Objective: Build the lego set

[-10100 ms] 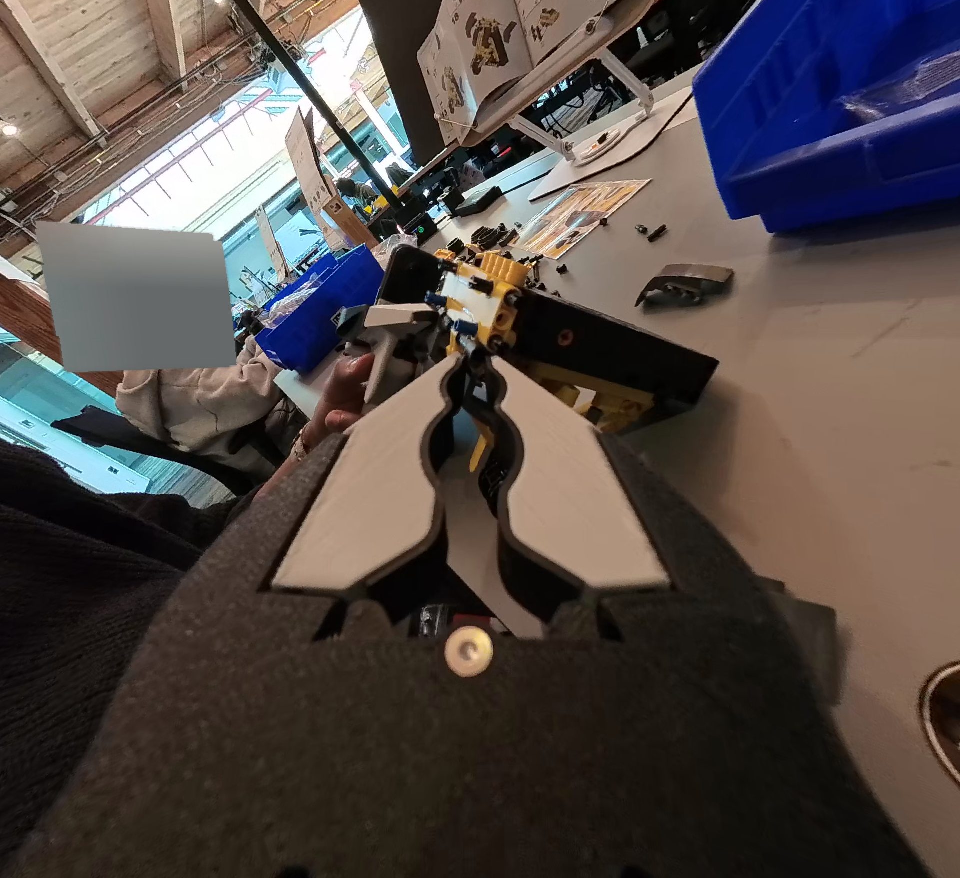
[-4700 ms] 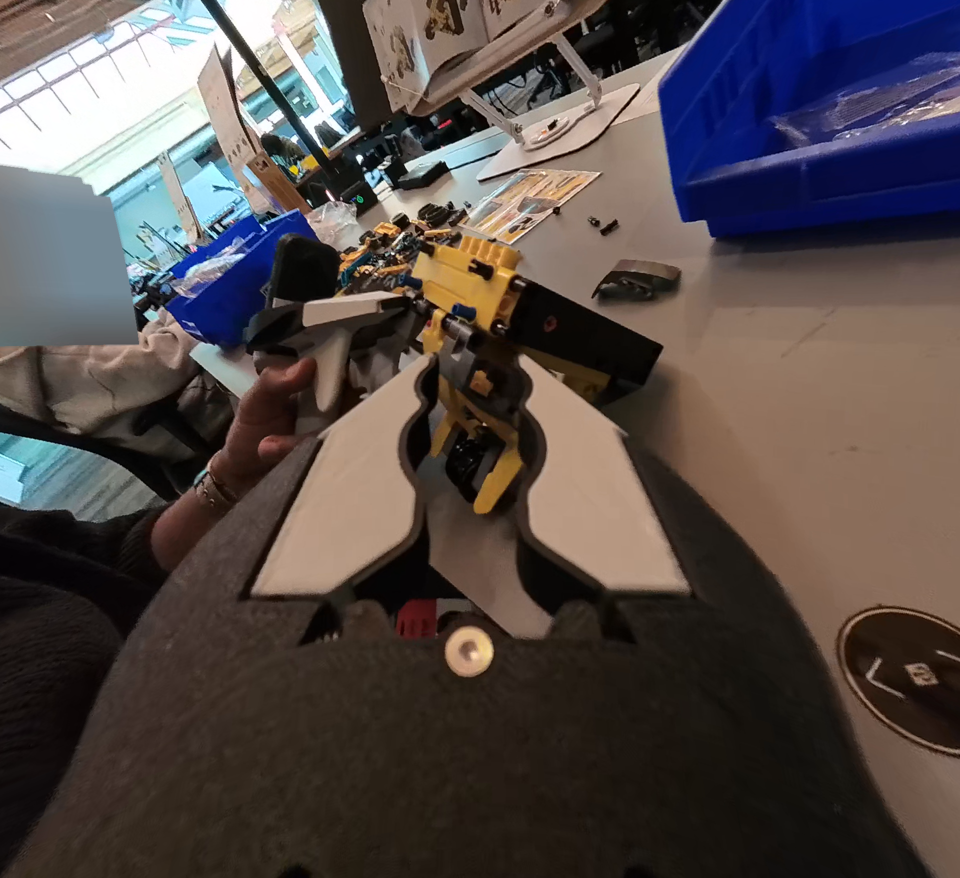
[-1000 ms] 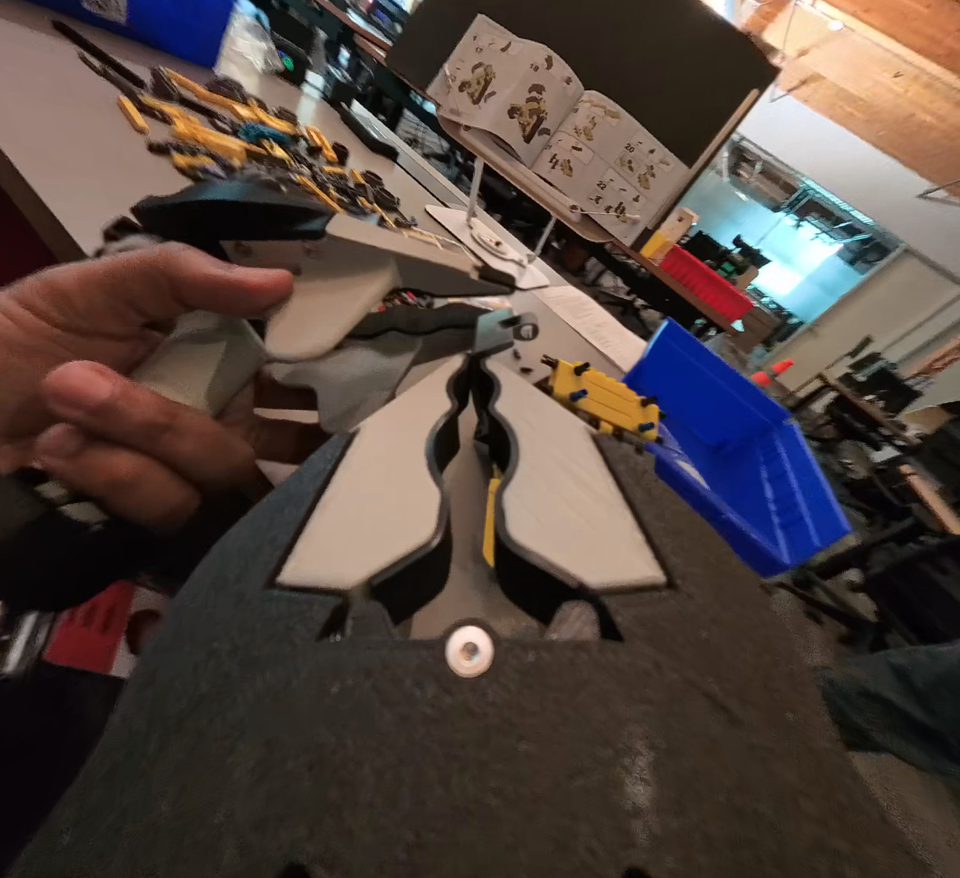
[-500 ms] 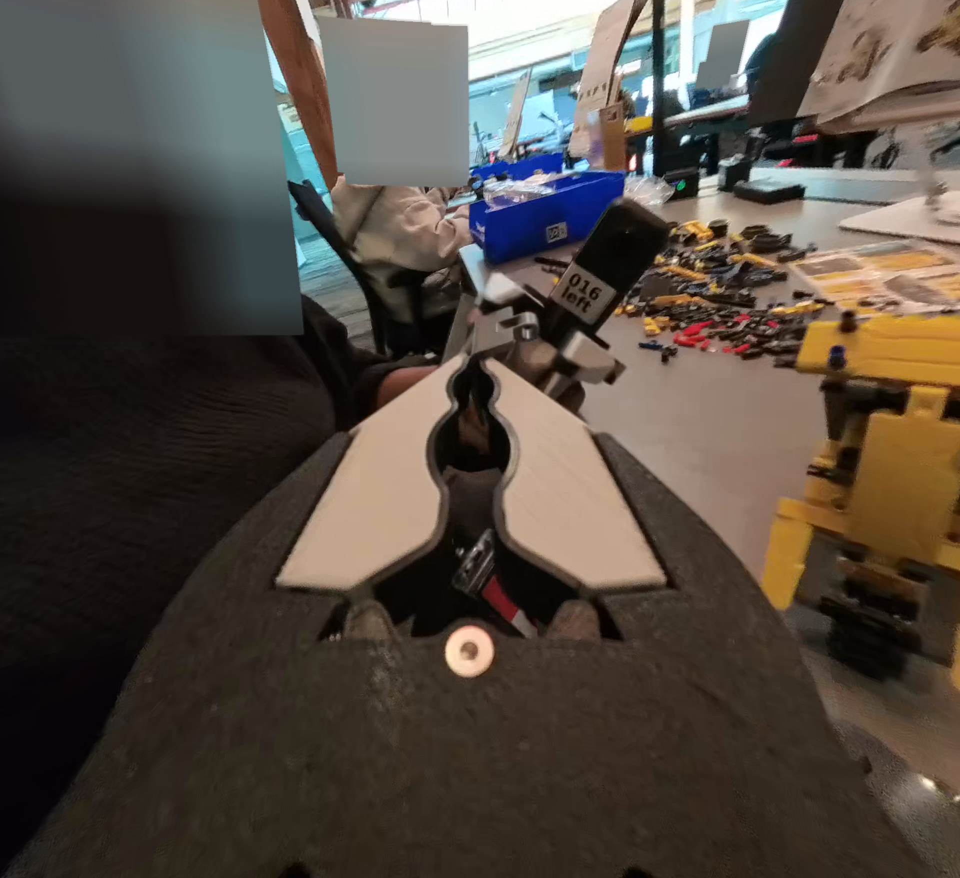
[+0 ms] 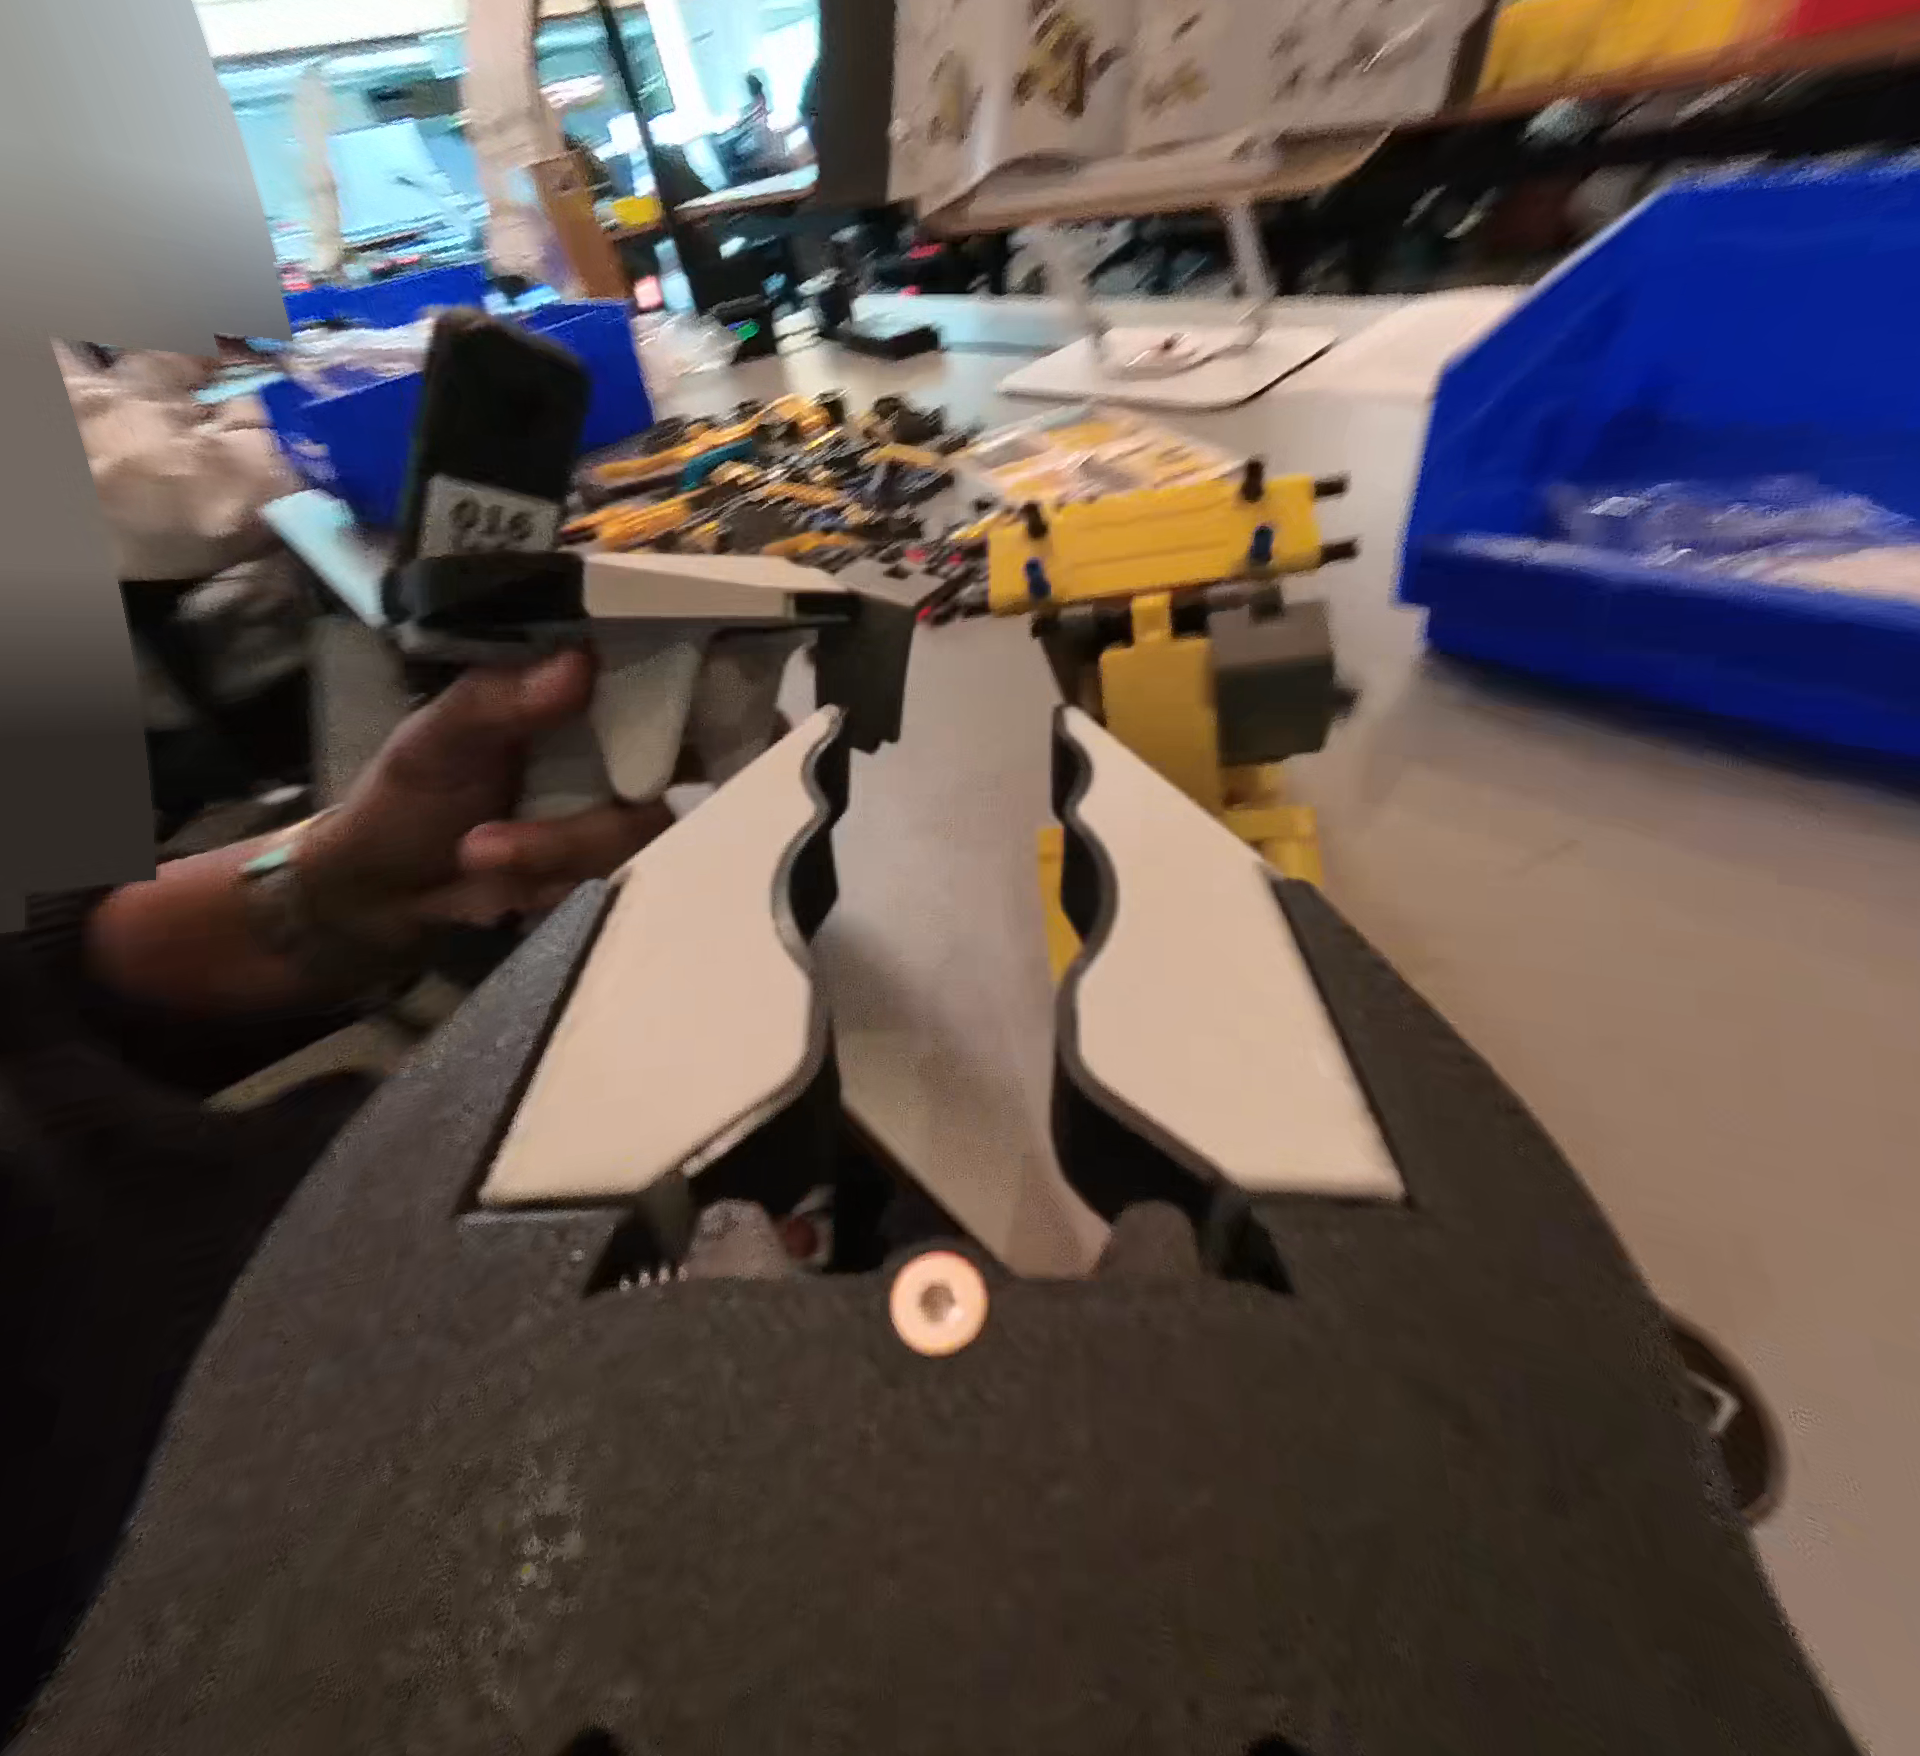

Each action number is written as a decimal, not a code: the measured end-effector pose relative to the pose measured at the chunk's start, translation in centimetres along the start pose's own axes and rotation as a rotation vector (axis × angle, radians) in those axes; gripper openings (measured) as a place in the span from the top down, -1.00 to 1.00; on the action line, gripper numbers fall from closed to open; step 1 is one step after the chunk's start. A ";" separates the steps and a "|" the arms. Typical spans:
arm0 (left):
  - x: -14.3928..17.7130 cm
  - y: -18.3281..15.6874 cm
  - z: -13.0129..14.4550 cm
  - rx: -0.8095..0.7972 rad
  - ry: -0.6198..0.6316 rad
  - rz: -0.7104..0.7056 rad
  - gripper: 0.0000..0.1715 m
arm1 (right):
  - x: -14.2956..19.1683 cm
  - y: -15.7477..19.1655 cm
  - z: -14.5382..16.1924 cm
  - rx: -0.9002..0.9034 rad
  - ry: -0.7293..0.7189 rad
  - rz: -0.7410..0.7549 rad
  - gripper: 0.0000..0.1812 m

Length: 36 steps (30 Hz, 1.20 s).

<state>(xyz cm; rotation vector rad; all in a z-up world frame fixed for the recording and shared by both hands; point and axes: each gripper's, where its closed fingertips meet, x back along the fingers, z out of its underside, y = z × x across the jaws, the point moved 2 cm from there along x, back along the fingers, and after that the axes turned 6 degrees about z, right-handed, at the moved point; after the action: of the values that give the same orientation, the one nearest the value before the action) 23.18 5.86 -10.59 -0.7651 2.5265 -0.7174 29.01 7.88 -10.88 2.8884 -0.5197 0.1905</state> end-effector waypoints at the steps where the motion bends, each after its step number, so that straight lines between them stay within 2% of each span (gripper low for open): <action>1: 0.4 0.5 -0.7 0.014 -0.063 -0.041 0.98 | -0.1 0.0 -0.4 0.042 -0.039 0.054 0.55; 4: 0.8 0.9 -1.1 0.074 -0.160 -0.085 0.98 | -1.0 1.0 -0.7 0.215 -0.086 0.193 0.54; 7: 0.0 0.1 -0.1 0.110 -0.158 -0.064 0.98 | -2.0 2.0 0.0 0.368 -0.065 0.264 0.60; 11: -0.8 -0.8 1.1 0.054 -0.141 -0.078 0.98 | -2.5 2.1 0.8 0.343 -0.033 0.247 0.67; 16: -0.6 -1.1 1.0 -0.048 -0.110 -0.070 0.95 | -2.0 2.1 0.4 0.260 -0.044 0.168 0.71; 18: -0.7 -1.6 1.0 -0.022 -0.082 -0.003 0.92 | -1.8 2.0 0.4 0.301 -0.047 0.164 0.71; 22: -0.8 -1.1 1.4 0.071 -0.021 0.041 0.87 | -1.7 1.5 0.8 0.442 -0.019 0.207 0.71; 26: -1.0 -1.1 1.8 0.106 -0.011 0.065 0.87 | -1.6 0.9 1.2 0.451 -0.012 0.209 0.71; 30: -1.0 -0.6 2.1 0.041 0.031 0.006 0.96 | -2.0 0.5 1.8 0.430 0.013 0.208 0.71; 34: -1.1 -0.2 2.4 -0.118 0.081 -0.087 0.96 | -2.3 0.1 2.2 0.501 0.061 0.259 0.69; 36: -1.0 0.1 2.3 -0.196 0.090 -0.147 0.97 | -2.4 0.1 2.2 0.514 0.063 0.274 0.60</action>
<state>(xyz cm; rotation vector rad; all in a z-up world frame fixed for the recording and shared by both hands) 25.09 5.72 -12.28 -1.0148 2.6720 -0.5666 26.94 8.10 -13.36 3.2679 -0.9814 0.5250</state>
